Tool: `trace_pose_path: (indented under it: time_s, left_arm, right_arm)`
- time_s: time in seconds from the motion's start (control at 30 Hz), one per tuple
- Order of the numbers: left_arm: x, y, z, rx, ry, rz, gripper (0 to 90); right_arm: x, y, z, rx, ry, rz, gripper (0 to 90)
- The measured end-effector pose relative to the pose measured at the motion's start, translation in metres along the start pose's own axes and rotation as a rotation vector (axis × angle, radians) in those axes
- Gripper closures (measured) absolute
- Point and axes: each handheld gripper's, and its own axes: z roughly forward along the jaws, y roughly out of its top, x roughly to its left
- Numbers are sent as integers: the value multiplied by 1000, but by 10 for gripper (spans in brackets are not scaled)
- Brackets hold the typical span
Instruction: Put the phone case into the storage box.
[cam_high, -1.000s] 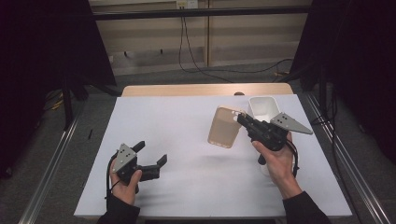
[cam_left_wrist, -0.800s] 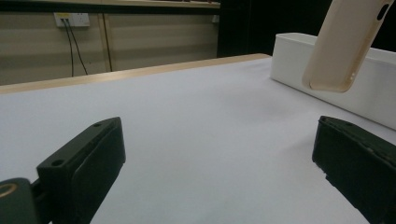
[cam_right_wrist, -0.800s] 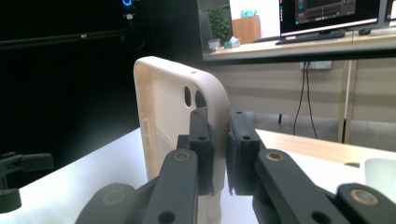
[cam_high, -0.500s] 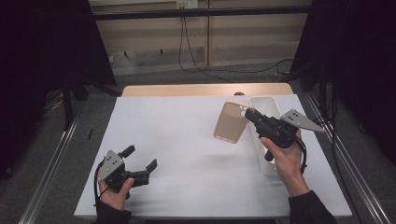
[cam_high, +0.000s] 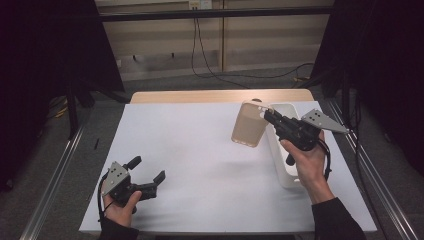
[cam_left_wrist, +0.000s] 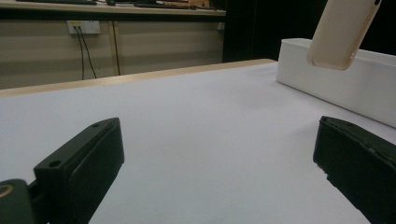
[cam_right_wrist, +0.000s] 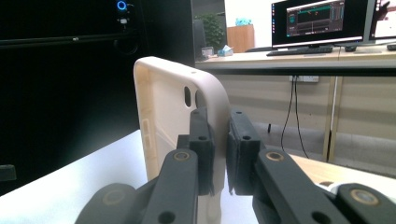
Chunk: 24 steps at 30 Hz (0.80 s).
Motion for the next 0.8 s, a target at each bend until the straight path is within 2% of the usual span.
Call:
trace_pose_path:
  time_s: [0.13,0.37,0.53,0.8]
  left_arm:
    - [0,0,2,-3,-8,6,19]
    - [-1,-1,-1,6,8,15,25]
    - [-2,-1,-3,12,14,17,25]
    - [-7,1,-6,3,8,15,25]
  right_arm:
    - [-3,7,0,-3,-5,-5,821]
    - [-12,21,-7,-22,-20,-15,820]
    - [-22,30,-11,-22,-38,-33,821]
    - [-40,42,-18,-40,-69,-29,820]
